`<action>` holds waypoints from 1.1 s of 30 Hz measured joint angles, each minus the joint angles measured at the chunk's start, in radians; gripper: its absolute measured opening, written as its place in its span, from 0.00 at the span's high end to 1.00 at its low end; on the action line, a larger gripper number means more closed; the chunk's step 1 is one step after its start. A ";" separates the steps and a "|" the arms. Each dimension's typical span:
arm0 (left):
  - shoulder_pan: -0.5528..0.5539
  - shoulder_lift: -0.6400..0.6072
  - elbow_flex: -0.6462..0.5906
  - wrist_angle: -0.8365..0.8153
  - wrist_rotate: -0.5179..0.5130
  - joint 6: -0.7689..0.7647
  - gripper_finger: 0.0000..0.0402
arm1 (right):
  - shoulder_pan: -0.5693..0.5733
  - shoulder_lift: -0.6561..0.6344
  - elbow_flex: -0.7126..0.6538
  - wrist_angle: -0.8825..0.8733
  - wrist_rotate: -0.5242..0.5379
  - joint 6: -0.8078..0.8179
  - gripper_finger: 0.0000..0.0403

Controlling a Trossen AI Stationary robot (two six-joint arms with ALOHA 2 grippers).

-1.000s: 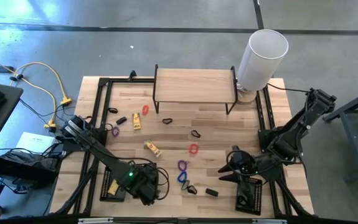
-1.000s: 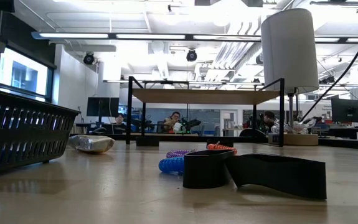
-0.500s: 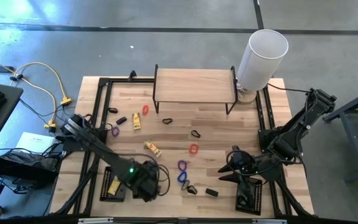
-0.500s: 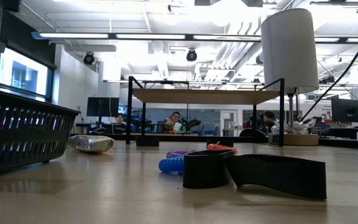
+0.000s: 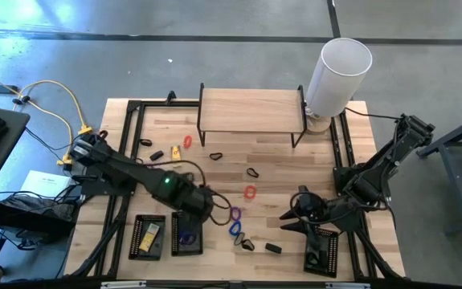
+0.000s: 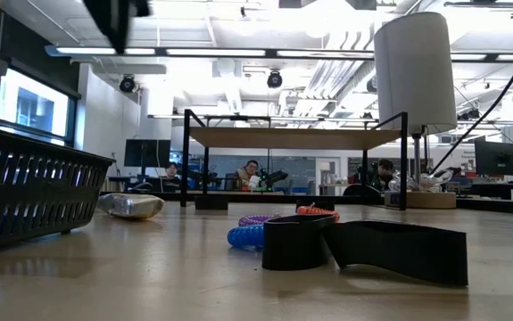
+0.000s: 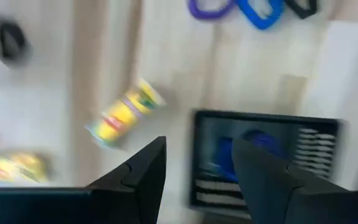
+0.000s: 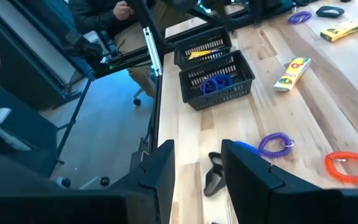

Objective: Pick & Place Office Desk Supplies
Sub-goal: Put the crayon box into the left black basket

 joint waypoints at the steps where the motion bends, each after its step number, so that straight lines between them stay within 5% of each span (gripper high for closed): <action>1: 0.012 0.003 0.000 0.000 -0.022 0.068 0.56 | 0.000 0.000 0.000 -0.004 -0.001 0.000 0.71; 6: 0.081 0.006 -0.012 -0.001 -0.001 0.379 0.56 | -0.001 0.000 0.000 -0.010 0.000 0.000 0.71; 11: 0.162 0.003 -0.040 0.003 0.020 0.535 0.56 | -0.010 0.000 0.000 -0.023 0.025 0.003 0.71; 15: 0.228 0.004 -0.111 0.018 0.158 0.636 0.56 | -0.028 -0.008 0.000 -0.052 0.027 0.004 0.71; 20: 0.273 0.004 -0.230 0.108 0.242 0.659 0.56 | -0.047 -0.008 0.000 -0.081 0.026 0.009 0.71; 33: 0.286 0.004 -0.381 0.260 0.234 0.637 0.56 | -0.124 -0.009 0.000 -0.102 0.026 0.000 0.71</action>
